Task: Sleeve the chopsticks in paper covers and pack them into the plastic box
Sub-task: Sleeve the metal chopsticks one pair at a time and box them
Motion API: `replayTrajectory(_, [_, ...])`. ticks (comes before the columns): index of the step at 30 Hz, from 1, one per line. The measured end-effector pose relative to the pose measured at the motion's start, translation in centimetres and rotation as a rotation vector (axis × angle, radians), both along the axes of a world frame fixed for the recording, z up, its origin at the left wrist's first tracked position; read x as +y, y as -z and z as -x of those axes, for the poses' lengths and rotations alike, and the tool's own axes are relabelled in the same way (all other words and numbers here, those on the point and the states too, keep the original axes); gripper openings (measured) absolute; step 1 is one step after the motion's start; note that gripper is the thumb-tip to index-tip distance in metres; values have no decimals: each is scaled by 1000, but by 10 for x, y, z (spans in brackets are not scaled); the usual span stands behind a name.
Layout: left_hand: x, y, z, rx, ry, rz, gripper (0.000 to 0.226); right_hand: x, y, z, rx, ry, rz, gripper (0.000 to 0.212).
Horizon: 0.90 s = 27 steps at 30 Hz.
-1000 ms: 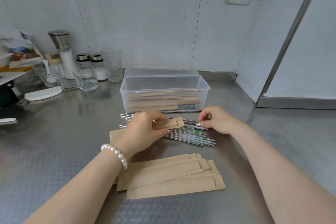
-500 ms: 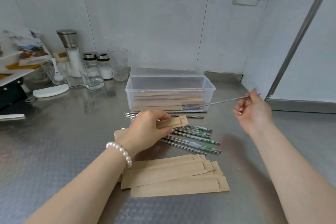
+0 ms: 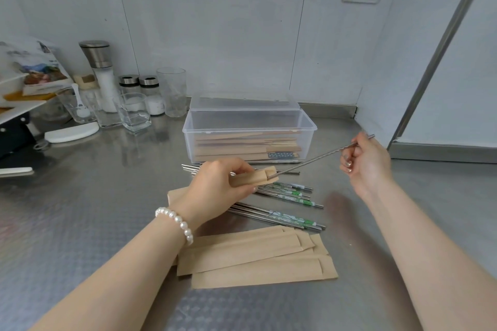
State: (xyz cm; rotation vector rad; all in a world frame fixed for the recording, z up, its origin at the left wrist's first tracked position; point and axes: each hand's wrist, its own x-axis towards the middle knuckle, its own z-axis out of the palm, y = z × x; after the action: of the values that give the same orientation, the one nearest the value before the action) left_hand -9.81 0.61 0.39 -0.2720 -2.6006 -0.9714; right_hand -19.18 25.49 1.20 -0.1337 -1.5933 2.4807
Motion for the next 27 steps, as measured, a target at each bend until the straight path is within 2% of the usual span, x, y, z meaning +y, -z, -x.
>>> replayTrajectory(4, [0,-2,0,43,-12,-11,23,-9,1,-7,-55,-267,-70,24])
replayTrajectory(11, [0,-3,-1,73,-32,-27,25,-23,2,-20,-63,-511,-312,17])
replayTrajectory(21, [2,-3,-2,73,-7,-15,26,-38,6,-29,-59,-622,-468,4])
replayTrajectory(24, [3,-4,-3,75,-2,-13,26,-39,6,-29,-59,-626,-512,13])
replayTrajectory(27, [2,-4,-3,79,-3,-11,27,-38,6,-28,-52,-611,-552,10])
